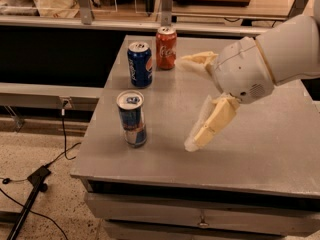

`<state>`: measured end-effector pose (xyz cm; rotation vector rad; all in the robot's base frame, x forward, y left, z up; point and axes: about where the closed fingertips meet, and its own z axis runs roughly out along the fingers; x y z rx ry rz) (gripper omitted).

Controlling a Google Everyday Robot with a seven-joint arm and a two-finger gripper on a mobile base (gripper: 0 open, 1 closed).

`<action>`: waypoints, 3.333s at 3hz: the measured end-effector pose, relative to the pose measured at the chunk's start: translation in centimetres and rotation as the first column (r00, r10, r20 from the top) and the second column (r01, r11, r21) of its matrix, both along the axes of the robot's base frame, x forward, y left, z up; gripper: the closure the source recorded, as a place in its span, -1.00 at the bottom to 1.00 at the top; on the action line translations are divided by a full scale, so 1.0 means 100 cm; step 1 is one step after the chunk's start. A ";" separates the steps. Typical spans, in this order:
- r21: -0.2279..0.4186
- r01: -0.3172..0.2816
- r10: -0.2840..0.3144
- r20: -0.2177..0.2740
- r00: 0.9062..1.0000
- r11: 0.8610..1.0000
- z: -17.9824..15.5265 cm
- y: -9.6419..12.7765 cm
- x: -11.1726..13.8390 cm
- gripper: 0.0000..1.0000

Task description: Knock redbull can over

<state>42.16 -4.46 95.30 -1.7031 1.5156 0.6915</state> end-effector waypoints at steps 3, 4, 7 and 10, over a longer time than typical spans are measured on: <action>0.422 0.095 -0.011 -0.197 0.980 0.902 -0.069 0.055 0.025 -1.00; 0.393 0.068 0.006 -0.184 0.983 0.917 -0.070 0.060 0.021 -1.00; 0.401 0.014 0.054 -0.158 0.986 0.916 -0.085 0.096 0.015 -0.65; 0.289 0.066 -0.035 -0.113 0.993 0.955 -0.056 0.089 0.026 0.99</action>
Offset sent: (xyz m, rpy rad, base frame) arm 0.0361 0.0544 -0.0833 0.5229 0.2195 -0.0522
